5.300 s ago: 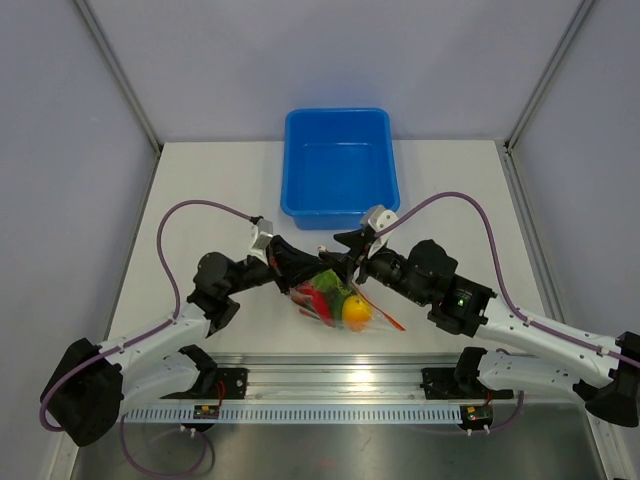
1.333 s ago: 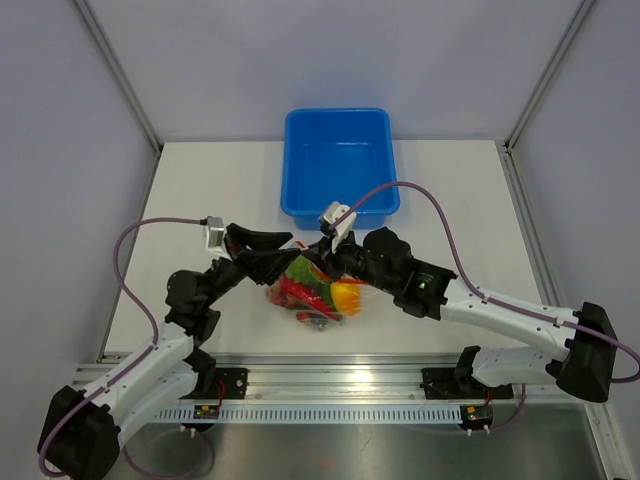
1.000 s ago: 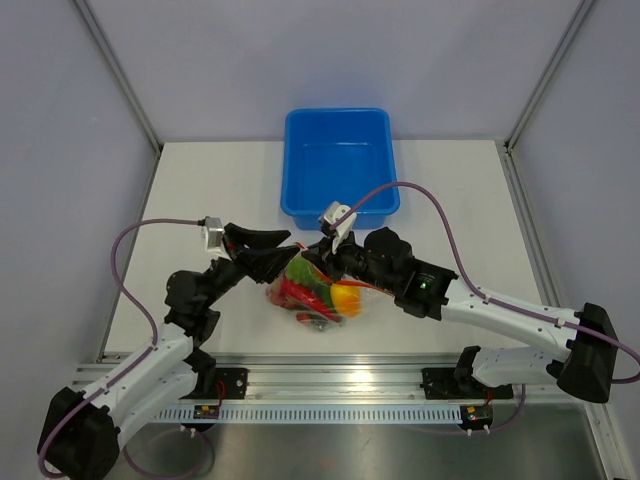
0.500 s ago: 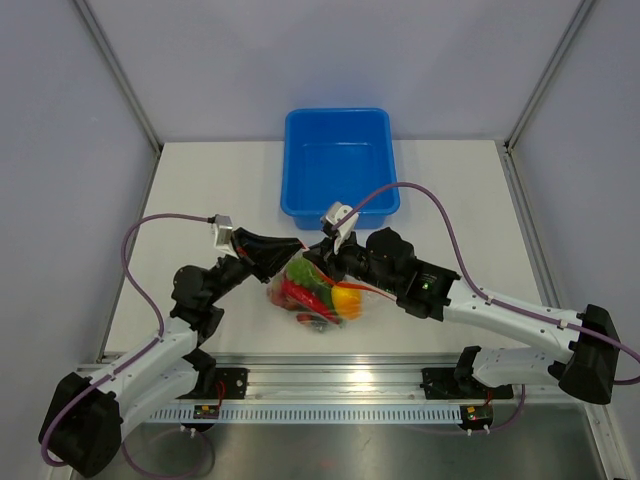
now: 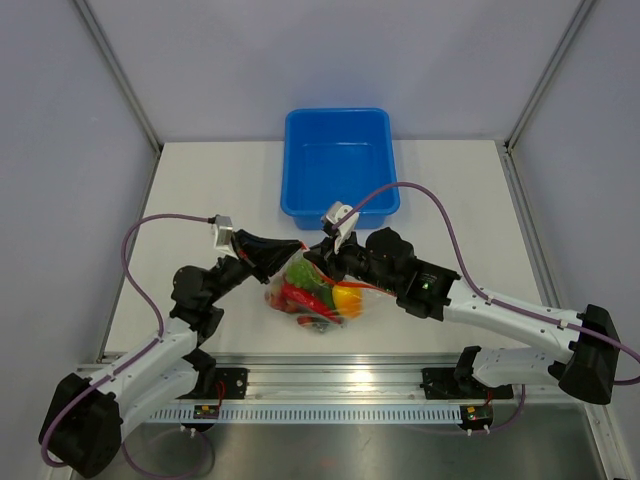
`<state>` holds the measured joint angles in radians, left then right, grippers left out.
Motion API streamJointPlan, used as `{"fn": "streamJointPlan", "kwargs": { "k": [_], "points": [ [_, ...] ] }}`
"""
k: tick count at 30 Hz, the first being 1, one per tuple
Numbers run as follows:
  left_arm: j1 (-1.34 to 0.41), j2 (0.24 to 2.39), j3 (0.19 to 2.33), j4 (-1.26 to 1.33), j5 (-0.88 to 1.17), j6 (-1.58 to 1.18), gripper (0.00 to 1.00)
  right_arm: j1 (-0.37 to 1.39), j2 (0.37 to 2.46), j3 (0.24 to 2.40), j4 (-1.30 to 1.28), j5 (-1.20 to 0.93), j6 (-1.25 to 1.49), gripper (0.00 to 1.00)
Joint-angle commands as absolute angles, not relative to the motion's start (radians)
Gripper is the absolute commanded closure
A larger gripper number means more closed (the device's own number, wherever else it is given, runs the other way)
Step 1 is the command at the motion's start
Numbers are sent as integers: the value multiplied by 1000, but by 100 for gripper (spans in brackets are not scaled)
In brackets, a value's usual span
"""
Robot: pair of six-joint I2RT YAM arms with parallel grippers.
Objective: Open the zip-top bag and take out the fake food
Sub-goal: Unzip the zipper food storage bag at the center of the board.
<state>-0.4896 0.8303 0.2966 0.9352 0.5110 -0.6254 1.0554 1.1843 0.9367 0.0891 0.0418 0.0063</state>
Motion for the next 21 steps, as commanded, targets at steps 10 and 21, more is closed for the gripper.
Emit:
{"fn": "streamJointPlan", "kwargs": {
  "k": [10, 21],
  "points": [
    [-486, 718, 268, 951, 391, -603, 100, 1055, 1244, 1029, 19, 5, 9, 100],
    [-485, 658, 253, 871, 278, -597, 100, 1054, 1347, 1127, -138, -21, -24, 100]
  ]
}}
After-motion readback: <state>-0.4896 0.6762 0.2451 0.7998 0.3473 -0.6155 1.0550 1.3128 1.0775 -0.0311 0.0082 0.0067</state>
